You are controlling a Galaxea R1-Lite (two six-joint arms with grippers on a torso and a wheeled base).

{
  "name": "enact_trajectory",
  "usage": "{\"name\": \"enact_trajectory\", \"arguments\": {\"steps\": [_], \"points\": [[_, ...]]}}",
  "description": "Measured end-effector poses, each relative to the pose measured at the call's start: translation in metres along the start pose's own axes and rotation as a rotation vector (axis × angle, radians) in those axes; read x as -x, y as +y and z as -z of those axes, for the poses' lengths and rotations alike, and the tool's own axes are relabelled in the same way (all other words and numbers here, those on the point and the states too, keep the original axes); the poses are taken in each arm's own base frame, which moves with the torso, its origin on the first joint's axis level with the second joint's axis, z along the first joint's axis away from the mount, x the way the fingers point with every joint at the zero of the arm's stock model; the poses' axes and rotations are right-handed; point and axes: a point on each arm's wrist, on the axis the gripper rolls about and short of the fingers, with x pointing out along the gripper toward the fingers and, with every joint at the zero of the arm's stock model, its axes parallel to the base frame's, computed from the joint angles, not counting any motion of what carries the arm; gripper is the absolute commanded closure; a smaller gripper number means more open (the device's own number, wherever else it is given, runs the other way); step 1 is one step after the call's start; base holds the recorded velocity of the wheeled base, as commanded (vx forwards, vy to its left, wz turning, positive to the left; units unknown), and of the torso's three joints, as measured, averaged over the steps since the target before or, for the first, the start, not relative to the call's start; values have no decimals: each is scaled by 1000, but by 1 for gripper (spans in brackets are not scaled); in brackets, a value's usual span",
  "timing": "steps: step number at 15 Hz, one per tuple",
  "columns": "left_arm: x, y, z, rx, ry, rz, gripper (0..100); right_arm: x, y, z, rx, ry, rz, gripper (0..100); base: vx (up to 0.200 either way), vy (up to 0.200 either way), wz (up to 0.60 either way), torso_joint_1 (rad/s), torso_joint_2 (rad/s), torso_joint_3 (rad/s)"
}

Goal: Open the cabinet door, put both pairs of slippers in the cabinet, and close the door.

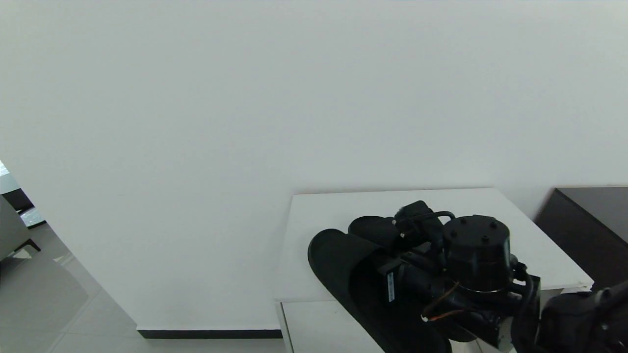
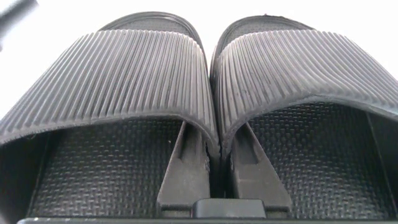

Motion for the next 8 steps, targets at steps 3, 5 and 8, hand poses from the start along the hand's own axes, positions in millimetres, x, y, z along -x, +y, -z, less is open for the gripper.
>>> {"name": "enact_trajectory", "arguments": {"steps": [3,5,8], "points": [[0,0,0,0,0,0,100,14,8,1,22,-5,-41,100,-67,0,0,1,2,1],[0,0,0,1,0,0,100,17,11,1,24,-6,-52,100,-200,0,0,7,2,0],[0,0,0,1,0,0,100,19,12,2,25,-6,-57,100,-200,0,0,2,6,2]]}}
